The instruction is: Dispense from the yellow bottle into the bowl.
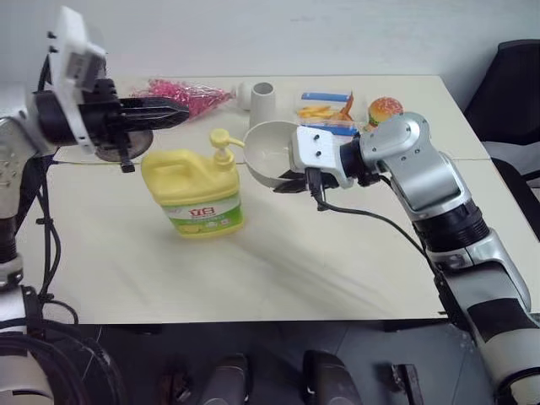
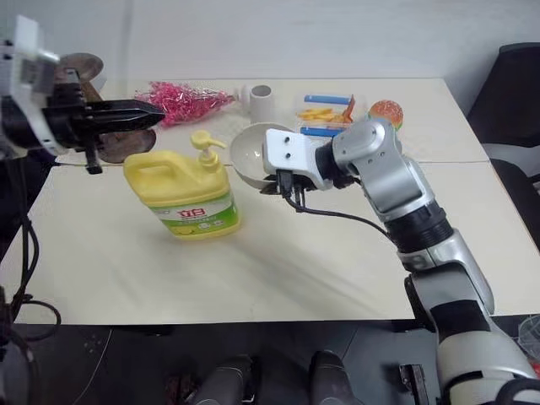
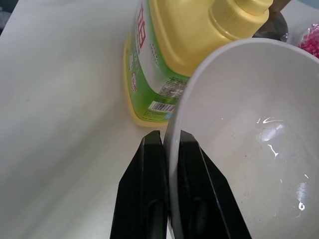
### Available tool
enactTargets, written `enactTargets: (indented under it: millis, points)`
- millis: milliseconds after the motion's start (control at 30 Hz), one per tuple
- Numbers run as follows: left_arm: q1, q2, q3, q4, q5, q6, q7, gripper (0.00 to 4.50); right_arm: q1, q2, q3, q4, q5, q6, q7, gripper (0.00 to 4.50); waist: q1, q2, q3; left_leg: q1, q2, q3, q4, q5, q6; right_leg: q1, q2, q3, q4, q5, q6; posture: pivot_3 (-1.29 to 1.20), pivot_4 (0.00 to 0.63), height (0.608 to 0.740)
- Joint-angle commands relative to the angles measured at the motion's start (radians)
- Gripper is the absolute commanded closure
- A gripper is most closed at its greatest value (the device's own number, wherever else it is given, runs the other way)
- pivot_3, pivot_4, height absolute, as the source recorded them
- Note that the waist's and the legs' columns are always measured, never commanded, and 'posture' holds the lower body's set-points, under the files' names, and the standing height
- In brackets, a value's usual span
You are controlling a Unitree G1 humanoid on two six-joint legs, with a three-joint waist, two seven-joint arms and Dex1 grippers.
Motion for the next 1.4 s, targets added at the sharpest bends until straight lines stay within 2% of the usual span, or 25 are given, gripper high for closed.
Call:
enactTargets:
  millis: [33,433,967,1200,1400]
  points:
    - [-0.042,-0.019,-0.014,0.030,0.051,-0.038,-0.035,4.47,-0.044,0.003,-0.002,0.007,0.011,-0.015,0.036,4.50,-0.009,0.000,0.000,-0.005,0.000,-0.001,0.003,0.000,0.000,-0.004,0.000,0.000,0.002,0.000,0.000,0.00,0.150,0.740]
    - [-0.031,-0.093,-0.046,0.066,0.182,-0.150,-0.066,4.47,-0.085,0.014,0.011,0.017,0.007,-0.023,0.089,4.50,-0.022,0.000,0.000,-0.007,0.000,-0.001,0.004,0.000,0.000,-0.006,0.000,-0.001,0.002,0.000,0.000,0.00,0.150,0.740]
    - [0.057,-0.080,-0.080,0.035,0.277,-0.218,-0.121,4.47,-0.117,0.017,0.002,-0.047,0.063,0.025,0.169,4.50,-0.017,0.000,0.000,-0.006,0.000,-0.001,0.006,0.000,0.000,-0.005,0.000,0.000,0.005,0.000,0.000,0.00,0.150,0.740]
    - [0.072,-0.086,-0.133,0.062,0.343,-0.259,-0.136,4.47,-0.133,0.023,0.006,-0.042,0.068,0.025,0.177,4.50,-0.016,0.000,-0.001,-0.004,0.000,-0.001,0.007,0.000,0.000,-0.005,-0.001,0.000,0.010,0.000,0.000,0.00,0.150,0.740]
    - [-0.021,-0.132,-0.055,0.069,0.249,-0.189,-0.145,4.47,-0.131,0.022,0.009,-0.039,0.062,0.020,0.172,4.50,-0.015,-0.001,-0.001,-0.004,0.000,0.000,0.008,0.000,0.000,-0.004,-0.001,0.001,0.010,0.000,0.000,0.00,0.150,0.740]
